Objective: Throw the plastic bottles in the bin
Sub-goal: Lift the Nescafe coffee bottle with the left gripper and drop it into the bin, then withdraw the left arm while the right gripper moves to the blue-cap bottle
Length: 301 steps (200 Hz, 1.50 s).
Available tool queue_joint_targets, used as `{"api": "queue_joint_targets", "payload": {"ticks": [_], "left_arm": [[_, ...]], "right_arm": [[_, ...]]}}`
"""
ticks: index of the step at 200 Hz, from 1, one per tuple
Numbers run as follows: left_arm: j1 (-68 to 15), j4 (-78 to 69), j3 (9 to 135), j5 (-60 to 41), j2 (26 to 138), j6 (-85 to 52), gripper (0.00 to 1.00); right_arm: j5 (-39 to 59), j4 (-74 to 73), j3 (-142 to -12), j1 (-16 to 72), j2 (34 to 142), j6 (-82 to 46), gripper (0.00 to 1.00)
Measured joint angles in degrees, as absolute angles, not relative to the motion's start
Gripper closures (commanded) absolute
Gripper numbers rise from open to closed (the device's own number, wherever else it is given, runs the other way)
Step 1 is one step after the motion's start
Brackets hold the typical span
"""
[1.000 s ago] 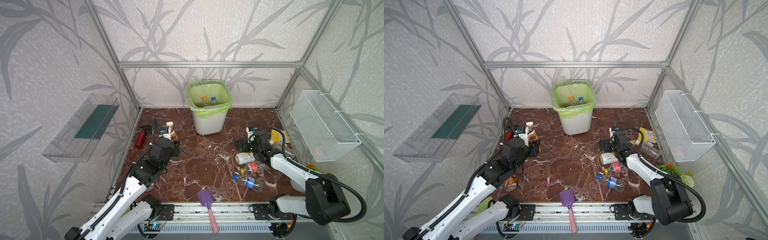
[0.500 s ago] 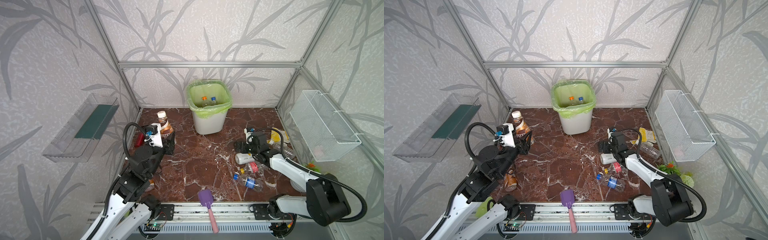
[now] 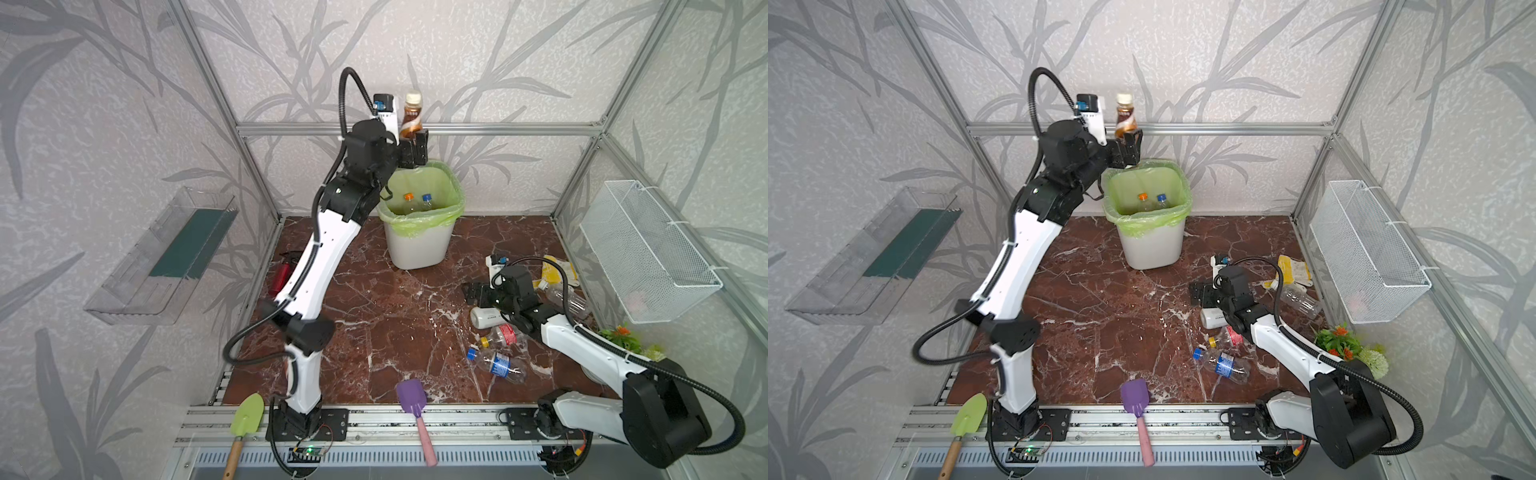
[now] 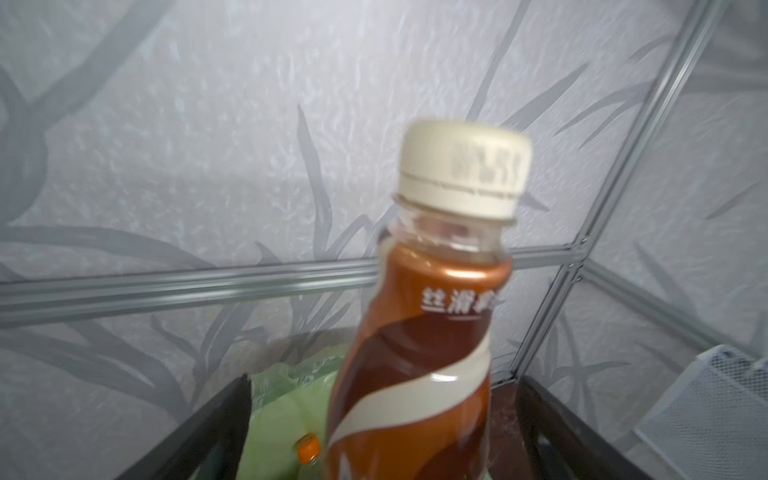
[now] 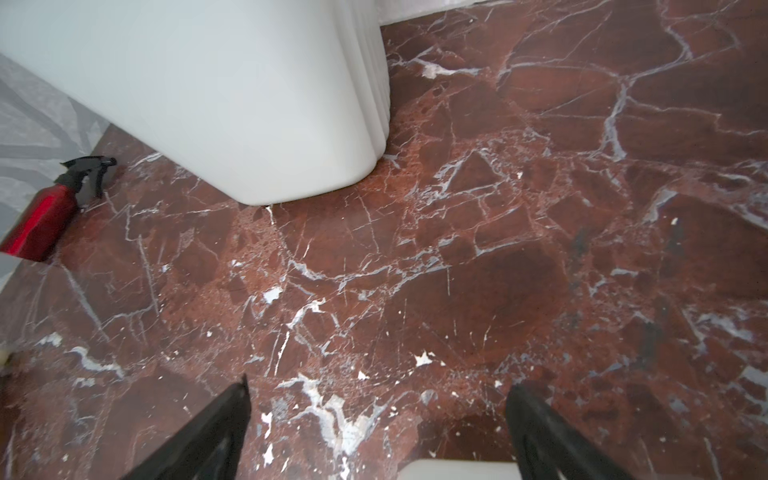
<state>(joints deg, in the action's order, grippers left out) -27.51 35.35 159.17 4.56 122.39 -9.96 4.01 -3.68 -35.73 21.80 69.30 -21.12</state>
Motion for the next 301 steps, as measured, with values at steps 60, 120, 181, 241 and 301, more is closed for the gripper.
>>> {"api": "queue_joint_targets", "payload": {"ticks": [60, 120, 181, 241, 301], "left_arm": [[-25.0, 43.4, 122.1, 8.8, 100.3, -8.1, 0.01], [-21.0, 17.3, 72.2, 12.8, 58.0, -5.0, 0.01], [-20.8, 15.9, 52.9, 15.0, 56.6, -3.4, 0.02], [-20.6, 15.7, 52.3, 14.3, 58.0, -3.5, 0.03], [-20.4, 15.2, 52.3, 13.9, 58.0, -3.5, 0.04]], "right_arm": [[1.5, 1.1, -36.1, 21.8, 65.5, -17.2, 0.03], [0.3, 19.7, -51.9, 21.8, 71.7, -9.7, 0.03], [-2.4, 42.6, -62.7, 22.1, 77.4, -5.7, 0.03], [-1.8, 54.8, -62.8, 22.5, 77.9, -5.3, 0.06], [4.0, 59.2, -63.2, 37.2, 77.7, -8.0, 0.08]]}}
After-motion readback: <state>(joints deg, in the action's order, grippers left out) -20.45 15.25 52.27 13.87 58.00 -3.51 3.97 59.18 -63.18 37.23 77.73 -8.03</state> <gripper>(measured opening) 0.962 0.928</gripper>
